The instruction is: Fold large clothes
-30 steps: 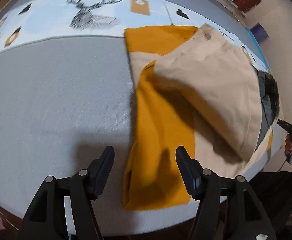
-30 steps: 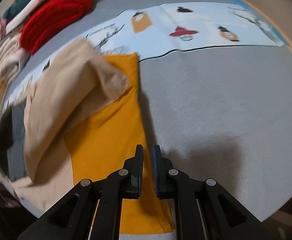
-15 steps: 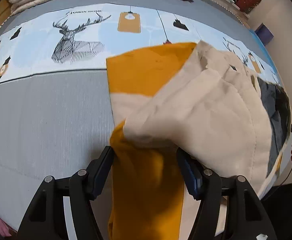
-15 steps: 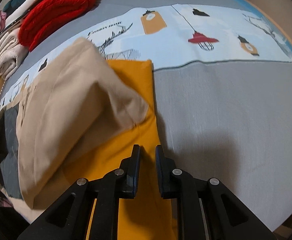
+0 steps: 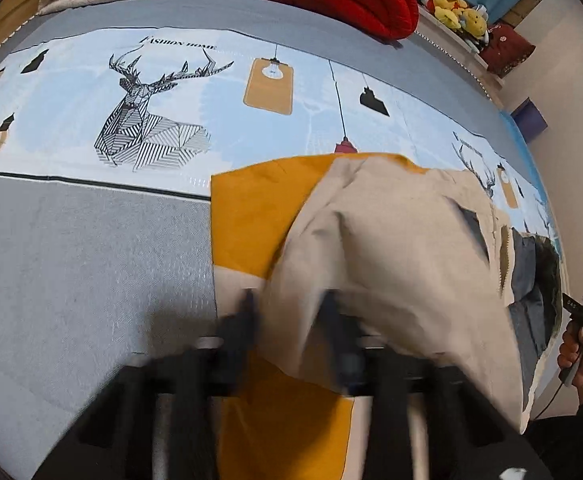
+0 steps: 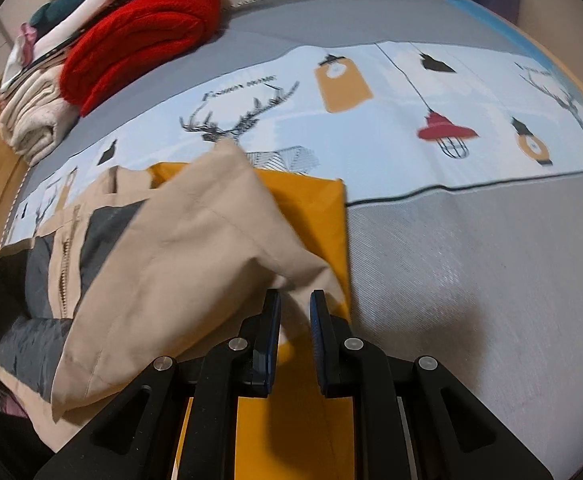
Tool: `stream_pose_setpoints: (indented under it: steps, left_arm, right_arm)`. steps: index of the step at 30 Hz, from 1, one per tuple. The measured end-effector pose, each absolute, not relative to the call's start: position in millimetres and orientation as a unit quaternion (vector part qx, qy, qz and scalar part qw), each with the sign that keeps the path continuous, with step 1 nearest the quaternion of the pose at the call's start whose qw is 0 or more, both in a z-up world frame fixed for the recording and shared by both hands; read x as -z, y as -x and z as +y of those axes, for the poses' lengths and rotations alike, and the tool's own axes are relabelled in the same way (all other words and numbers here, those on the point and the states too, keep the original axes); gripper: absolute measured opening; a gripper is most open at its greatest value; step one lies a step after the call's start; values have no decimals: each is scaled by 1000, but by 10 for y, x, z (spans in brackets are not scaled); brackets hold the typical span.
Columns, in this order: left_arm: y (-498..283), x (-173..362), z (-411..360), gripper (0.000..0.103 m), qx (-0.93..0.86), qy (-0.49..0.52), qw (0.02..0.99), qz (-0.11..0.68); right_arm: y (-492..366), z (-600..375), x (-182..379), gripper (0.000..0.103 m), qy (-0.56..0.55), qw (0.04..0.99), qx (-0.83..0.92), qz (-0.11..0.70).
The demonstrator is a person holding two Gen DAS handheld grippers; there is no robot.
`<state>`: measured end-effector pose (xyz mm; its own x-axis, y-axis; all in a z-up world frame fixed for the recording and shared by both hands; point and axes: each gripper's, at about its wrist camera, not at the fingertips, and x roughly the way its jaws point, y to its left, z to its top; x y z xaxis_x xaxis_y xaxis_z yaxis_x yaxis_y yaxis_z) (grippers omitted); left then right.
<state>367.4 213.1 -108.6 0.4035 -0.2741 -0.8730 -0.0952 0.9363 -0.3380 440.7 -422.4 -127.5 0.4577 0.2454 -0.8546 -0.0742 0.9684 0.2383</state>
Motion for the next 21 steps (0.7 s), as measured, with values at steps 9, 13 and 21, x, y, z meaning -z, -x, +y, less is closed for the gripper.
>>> stream_pose_setpoints:
  steps: [9,13,21]
  left_arm:
    - [-3645,1073,2505,4,-17,251,822,511]
    - [-3645,1205,2534,14,-20,268,796,542]
    - [-3644,1264,2495,38,-9,276,788,551]
  right_arm:
    - [-4423,-4633,976,0,-215,875,-38,431]
    - [-4481,-4718,1153,4,-228,854,-14,468]
    - [-4500,-4338,1286,52,-148,844,-65,511]
